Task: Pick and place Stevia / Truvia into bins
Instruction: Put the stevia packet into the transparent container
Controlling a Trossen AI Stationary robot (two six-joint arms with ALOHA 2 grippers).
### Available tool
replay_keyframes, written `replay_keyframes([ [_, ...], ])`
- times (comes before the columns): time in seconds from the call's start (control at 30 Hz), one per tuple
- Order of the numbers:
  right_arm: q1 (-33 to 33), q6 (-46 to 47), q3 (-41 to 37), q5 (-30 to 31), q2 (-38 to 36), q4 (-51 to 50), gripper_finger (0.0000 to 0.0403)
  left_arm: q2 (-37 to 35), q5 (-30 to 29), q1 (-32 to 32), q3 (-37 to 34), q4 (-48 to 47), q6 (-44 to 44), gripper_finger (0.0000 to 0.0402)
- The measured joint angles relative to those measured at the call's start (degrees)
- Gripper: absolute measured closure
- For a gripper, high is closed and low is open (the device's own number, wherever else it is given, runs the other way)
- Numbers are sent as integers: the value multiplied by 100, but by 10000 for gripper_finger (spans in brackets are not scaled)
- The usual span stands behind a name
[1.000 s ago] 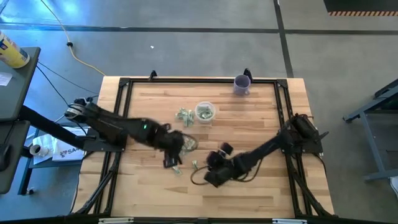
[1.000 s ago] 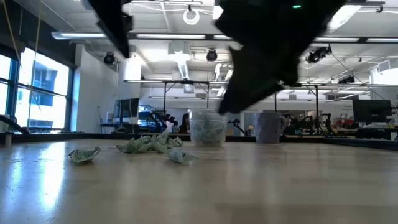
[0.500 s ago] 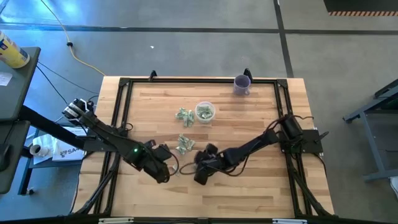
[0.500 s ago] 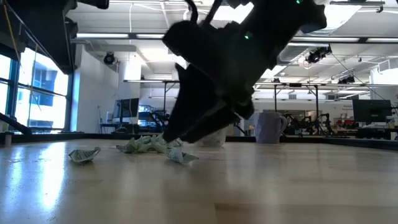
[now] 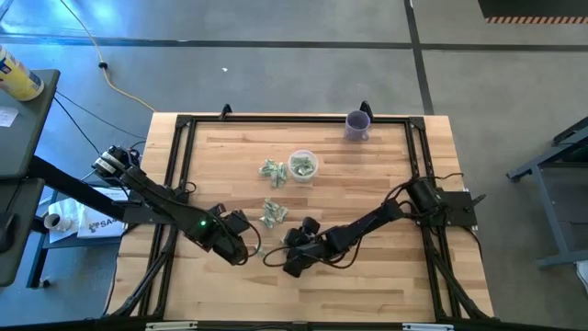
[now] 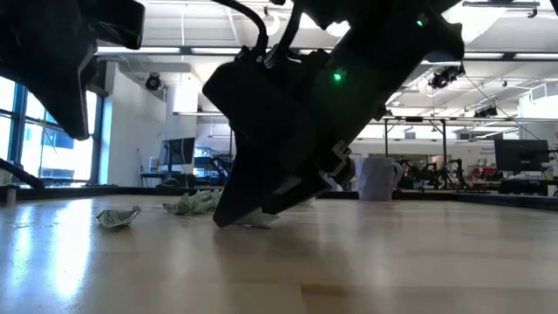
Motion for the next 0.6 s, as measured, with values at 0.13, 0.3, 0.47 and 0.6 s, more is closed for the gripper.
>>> replay_keyframes([
  [0.13, -222, 254, 6, -300, -4, -268, 220, 0, -1, 0, -28, -11, 37, 202],
  [0.3, -493, -98, 6, -704, -53, -593, 328, 0, -114, 0, -28, -69, 220, 202],
  [0.47, -788, -757, 6, -520, -210, -1585, 388, 0, -122, 2, -28, -125, 374, 202],
  [0.6, -1054, -636, -66, 42, -762, -2660, 395, 2, -106, 2, -28, -402, 292, 209],
])
